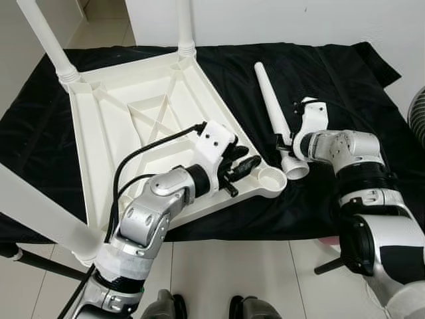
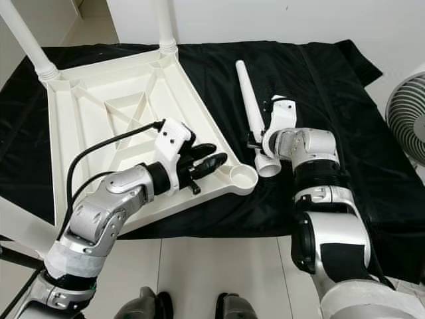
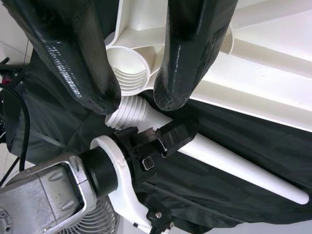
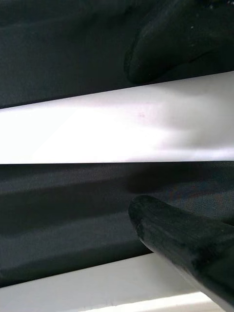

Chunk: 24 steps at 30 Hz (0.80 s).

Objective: Building children table

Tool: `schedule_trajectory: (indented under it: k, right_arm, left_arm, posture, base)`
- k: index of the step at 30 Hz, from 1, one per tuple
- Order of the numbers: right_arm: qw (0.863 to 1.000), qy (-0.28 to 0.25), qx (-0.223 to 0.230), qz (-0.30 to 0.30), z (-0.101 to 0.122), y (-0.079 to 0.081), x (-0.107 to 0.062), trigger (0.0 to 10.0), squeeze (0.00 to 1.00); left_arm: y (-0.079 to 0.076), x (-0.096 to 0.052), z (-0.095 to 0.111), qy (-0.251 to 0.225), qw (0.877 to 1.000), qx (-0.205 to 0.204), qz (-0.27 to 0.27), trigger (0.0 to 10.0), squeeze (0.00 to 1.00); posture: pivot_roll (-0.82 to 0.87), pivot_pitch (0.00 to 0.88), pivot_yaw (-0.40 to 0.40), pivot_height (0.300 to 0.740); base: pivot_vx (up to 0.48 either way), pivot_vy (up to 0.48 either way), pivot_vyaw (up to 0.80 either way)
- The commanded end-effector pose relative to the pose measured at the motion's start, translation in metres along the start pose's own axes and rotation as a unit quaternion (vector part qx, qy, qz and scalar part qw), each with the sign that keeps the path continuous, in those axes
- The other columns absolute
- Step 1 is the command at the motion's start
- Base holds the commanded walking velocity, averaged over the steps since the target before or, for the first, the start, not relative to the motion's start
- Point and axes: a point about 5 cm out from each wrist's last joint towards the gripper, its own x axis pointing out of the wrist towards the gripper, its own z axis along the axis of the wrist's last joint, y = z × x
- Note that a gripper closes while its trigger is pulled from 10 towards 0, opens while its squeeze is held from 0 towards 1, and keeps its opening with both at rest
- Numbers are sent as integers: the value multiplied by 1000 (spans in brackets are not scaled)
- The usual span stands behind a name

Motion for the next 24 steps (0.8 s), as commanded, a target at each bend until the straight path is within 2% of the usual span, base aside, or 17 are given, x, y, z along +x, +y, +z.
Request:
schedule_trajectory:
  k: [1,2,4,5,11,18,21,22,23,24]
  right_arm:
    - [997,74,34,-9,-29,-8,9,9843,0]
    - [996,83,44,-9,-32,-10,9,6078,0]
    - [995,87,50,-9,-33,-10,10,6078,0]
    - [994,97,57,-8,-36,-12,10,78,0]
    - [989,125,71,13,-40,-10,11,0,0]
    - [989,122,76,28,-36,-5,11,0,0]
    - [991,96,81,35,-31,-5,12,0,0]
    - [994,66,82,28,-26,-8,12,0,0]
    - [996,31,86,22,-19,-12,11,10000,0]
    - [996,9,89,17,-15,-15,10,10000,0]
  left_arm:
    - [0,2,4,-4,1000,3,24,10000,0]
    - [0,2,5,-6,1000,2,25,10000,0]
    - [0,3,5,-7,1000,2,26,10000,0]
    - [0,3,6,-9,1000,1,28,10000,0]
    - [1,6,6,-11,999,3,31,10000,0]
    - [0,8,6,-9,999,6,31,10000,0]
    - [1,8,5,-9,999,6,34,10000,0]
    - [1,8,5,-9,999,7,35,10000,0]
    - [1,8,6,-11,999,4,34,10000,0]
    - [1,8,6,-12,999,3,34,10000,0]
  posture:
    - [-124,122,7,740]
    - [-124,122,7,740]
    - [-127,120,3,740]
    - [-129,118,1,740]
    - [-130,113,-5,740]
    - [-130,113,-5,740]
    - [-127,112,-8,740]
    - [-122,113,-4,740]
    - [-122,113,-4,740]
    - [-122,112,2,740]
  base:
    - [0,0,0]
    - [0,0,0]
    - [0,0,0]
    - [0,0,0]
    - [0,0,0]
    - [0,0,0]
    - [0,0,0]
    - [0,0,0]
    - [0,0,0]
    - [0,0,0]
